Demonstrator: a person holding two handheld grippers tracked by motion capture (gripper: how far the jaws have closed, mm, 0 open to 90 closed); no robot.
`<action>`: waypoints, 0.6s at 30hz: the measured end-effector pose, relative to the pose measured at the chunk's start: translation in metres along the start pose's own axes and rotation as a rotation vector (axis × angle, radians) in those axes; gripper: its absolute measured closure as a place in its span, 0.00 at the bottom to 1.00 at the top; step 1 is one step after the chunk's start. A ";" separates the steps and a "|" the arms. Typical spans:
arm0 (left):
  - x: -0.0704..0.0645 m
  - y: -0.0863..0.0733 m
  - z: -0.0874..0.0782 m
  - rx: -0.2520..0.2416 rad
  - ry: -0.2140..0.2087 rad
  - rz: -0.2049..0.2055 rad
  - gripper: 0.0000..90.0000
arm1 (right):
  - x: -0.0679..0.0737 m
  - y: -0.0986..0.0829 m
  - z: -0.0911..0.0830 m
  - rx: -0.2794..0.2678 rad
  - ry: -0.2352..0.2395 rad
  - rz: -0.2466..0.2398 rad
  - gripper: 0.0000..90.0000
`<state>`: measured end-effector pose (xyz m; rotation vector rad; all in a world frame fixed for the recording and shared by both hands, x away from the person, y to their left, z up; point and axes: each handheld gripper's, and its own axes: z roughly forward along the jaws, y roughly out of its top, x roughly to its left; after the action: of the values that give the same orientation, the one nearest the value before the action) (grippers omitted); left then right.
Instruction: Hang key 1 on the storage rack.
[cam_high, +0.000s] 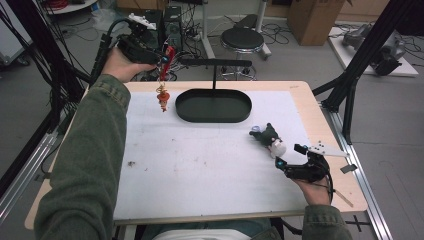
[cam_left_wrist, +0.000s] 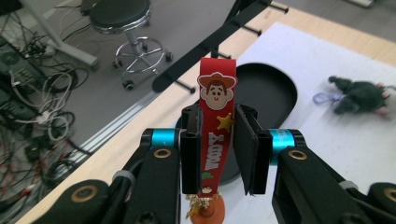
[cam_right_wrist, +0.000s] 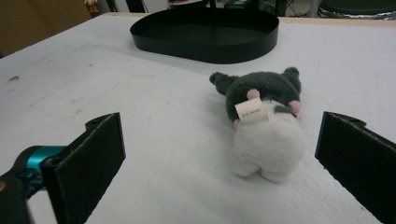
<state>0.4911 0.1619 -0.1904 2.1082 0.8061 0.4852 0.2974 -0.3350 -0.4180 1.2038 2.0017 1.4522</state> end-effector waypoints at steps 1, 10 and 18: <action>0.000 0.002 0.003 0.007 0.004 0.006 0.81 | 0.000 -0.001 -0.002 0.002 -0.002 -0.001 0.01; 0.003 0.007 0.027 -0.030 0.015 -0.001 0.81 | 0.004 -0.007 -0.008 0.020 -0.005 -0.005 0.01; 0.011 0.009 0.039 -0.105 0.022 -0.055 0.81 | 0.000 -0.006 -0.004 0.023 -0.006 -0.003 0.01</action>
<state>0.5250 0.1438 -0.2053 1.9827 0.8311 0.5112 0.2918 -0.3379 -0.4222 1.2128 2.0204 1.4261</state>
